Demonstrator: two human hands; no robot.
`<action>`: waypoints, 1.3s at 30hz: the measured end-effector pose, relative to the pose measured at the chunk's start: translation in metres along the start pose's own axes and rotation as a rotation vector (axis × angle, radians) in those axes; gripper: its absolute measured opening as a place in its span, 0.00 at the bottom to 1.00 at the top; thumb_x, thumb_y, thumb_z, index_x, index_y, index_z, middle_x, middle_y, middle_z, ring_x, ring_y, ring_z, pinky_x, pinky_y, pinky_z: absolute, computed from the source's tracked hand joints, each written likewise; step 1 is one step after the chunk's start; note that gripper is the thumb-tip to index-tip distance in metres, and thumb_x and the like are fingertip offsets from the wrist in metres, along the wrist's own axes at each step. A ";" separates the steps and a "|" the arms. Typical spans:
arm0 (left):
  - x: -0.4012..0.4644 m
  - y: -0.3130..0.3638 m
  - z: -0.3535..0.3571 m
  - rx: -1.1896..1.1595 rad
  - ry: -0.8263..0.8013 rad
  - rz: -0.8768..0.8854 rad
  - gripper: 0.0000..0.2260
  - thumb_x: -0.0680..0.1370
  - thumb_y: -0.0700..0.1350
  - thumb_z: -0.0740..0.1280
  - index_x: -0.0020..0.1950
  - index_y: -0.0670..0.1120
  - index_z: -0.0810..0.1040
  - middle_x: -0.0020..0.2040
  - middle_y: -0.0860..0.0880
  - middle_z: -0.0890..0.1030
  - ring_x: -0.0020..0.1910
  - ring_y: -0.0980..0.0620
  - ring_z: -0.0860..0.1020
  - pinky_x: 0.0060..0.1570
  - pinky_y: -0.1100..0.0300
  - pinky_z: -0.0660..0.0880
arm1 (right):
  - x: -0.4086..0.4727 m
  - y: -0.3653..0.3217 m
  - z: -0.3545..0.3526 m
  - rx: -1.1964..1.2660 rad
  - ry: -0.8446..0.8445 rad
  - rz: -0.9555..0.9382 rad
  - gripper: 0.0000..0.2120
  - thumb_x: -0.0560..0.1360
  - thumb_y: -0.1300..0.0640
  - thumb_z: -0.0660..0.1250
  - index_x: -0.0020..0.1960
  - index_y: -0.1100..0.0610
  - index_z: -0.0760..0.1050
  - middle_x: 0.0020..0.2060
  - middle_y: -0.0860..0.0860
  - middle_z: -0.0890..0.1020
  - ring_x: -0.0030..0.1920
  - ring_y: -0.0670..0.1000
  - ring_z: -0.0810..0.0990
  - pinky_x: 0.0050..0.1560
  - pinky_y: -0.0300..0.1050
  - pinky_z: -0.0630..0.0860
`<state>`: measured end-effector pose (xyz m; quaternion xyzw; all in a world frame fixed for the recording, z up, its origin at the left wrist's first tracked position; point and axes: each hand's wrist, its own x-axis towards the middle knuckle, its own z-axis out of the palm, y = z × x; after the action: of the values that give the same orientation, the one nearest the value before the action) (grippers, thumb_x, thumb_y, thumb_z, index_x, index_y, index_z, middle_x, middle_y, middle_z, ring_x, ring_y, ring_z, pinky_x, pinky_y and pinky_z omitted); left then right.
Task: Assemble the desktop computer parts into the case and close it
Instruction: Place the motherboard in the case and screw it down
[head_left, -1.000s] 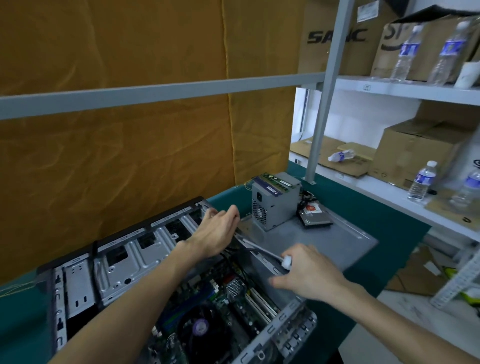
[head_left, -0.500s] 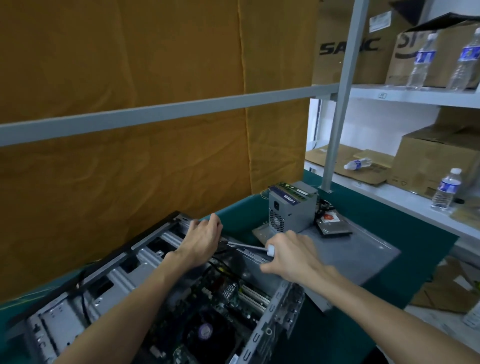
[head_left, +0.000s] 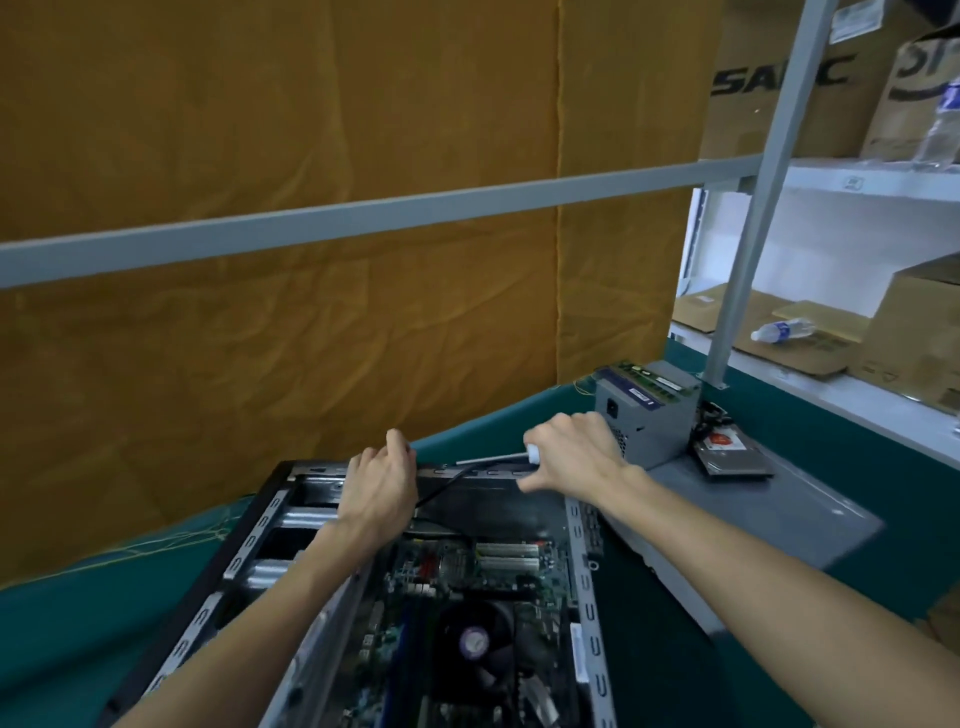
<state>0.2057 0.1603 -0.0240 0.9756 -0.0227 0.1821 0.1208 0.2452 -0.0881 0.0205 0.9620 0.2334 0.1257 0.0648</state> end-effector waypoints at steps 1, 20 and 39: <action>-0.002 -0.003 -0.001 0.018 0.006 -0.020 0.08 0.87 0.45 0.50 0.50 0.45 0.62 0.42 0.42 0.80 0.39 0.39 0.73 0.42 0.50 0.62 | 0.005 -0.003 0.001 -0.005 0.000 -0.002 0.16 0.68 0.37 0.70 0.41 0.50 0.78 0.34 0.48 0.80 0.36 0.54 0.77 0.37 0.44 0.66; -0.029 -0.024 -0.016 0.008 0.024 -0.303 0.04 0.84 0.40 0.50 0.51 0.43 0.62 0.40 0.44 0.74 0.48 0.37 0.73 0.52 0.46 0.67 | 0.007 -0.040 0.014 0.009 0.025 0.216 0.07 0.77 0.54 0.70 0.53 0.56 0.76 0.51 0.57 0.83 0.43 0.57 0.85 0.36 0.47 0.69; -0.036 0.006 -0.034 -0.869 0.120 -0.231 0.02 0.80 0.43 0.72 0.50 0.46 0.85 0.44 0.52 0.87 0.45 0.54 0.85 0.50 0.57 0.81 | -0.046 -0.063 -0.014 0.996 -0.065 0.396 0.06 0.74 0.51 0.75 0.42 0.53 0.81 0.32 0.46 0.82 0.27 0.45 0.77 0.28 0.38 0.72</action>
<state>0.1602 0.1628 -0.0047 0.8183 0.0188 0.1970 0.5396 0.1751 -0.0529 0.0125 0.9054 0.0767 -0.0202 -0.4172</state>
